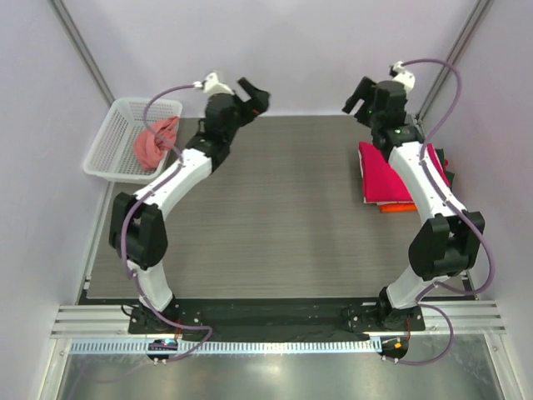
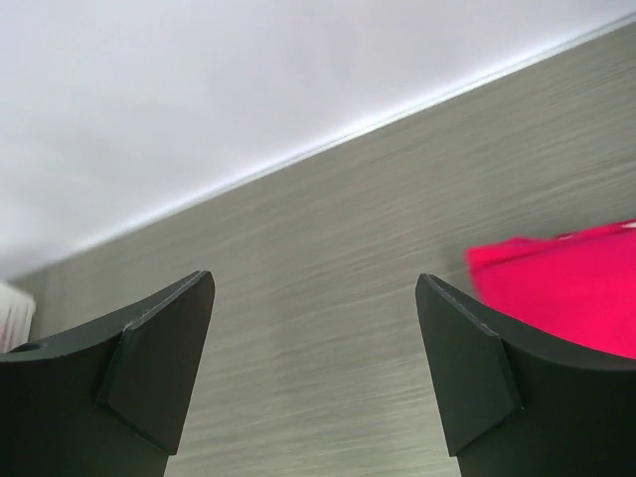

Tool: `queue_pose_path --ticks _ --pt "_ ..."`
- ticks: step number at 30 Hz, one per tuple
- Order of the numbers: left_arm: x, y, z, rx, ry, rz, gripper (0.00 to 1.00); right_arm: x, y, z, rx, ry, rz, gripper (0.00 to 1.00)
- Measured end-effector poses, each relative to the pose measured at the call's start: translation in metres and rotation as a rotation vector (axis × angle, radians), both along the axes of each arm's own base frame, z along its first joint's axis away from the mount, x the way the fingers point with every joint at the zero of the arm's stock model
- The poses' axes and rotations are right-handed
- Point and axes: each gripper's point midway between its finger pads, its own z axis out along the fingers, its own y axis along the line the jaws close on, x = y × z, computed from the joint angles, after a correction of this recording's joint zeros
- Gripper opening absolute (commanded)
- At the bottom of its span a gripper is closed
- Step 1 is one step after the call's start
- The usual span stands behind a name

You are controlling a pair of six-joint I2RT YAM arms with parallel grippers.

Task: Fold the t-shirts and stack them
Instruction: Reset both grippers

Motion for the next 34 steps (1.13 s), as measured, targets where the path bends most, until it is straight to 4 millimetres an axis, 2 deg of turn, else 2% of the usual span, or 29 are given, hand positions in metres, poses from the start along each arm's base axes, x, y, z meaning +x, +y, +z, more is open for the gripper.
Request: queue_pose_path --ticks 1,2,3,6,8,10,12,14,17,21,26,30,34 --pt "0.004 0.030 -0.009 0.006 0.017 0.049 1.00 -0.001 0.012 -0.013 0.010 0.002 0.025 0.88" --pt "0.007 0.051 -0.020 0.010 0.040 0.082 0.99 -0.001 0.025 -0.023 0.014 -0.002 0.054 0.88" --pt "0.008 0.073 -0.040 0.020 0.082 0.120 1.00 -0.002 0.039 -0.038 0.009 0.008 0.083 0.88" --pt "0.006 0.109 -0.097 0.059 0.214 0.164 1.00 -0.008 0.076 -0.083 -0.020 0.061 0.165 0.88" --pt "-0.004 0.121 -0.133 0.104 0.311 0.170 1.00 -0.012 0.100 -0.108 -0.019 0.085 0.225 0.88" --pt "-0.014 0.123 -0.152 0.140 0.353 0.157 1.00 -0.018 0.120 -0.127 -0.011 0.112 0.290 0.88" --pt "-0.028 0.123 -0.166 0.174 0.381 0.142 1.00 -0.020 0.127 -0.135 0.003 0.120 0.313 0.87" --pt "-0.042 0.126 -0.179 0.208 0.410 0.130 1.00 -0.019 0.126 -0.136 0.026 0.107 0.303 0.87" --pt "-0.058 0.131 -0.182 0.247 0.413 0.114 1.00 -0.024 0.122 -0.144 0.077 0.072 0.289 0.88" --pt "-0.067 0.133 -0.171 0.260 0.374 0.098 1.00 -0.034 0.119 -0.164 0.106 0.107 0.281 0.86" --pt "-0.076 0.133 -0.169 0.264 0.355 0.074 0.99 -0.038 0.120 -0.164 0.123 0.101 0.287 0.84" --pt "-0.086 0.135 -0.174 0.270 0.365 0.070 1.00 -0.052 0.118 -0.164 0.126 0.095 0.294 0.79" --pt "-0.097 0.139 -0.175 0.270 0.365 0.071 1.00 -0.066 0.114 -0.171 0.127 0.107 0.293 0.81"
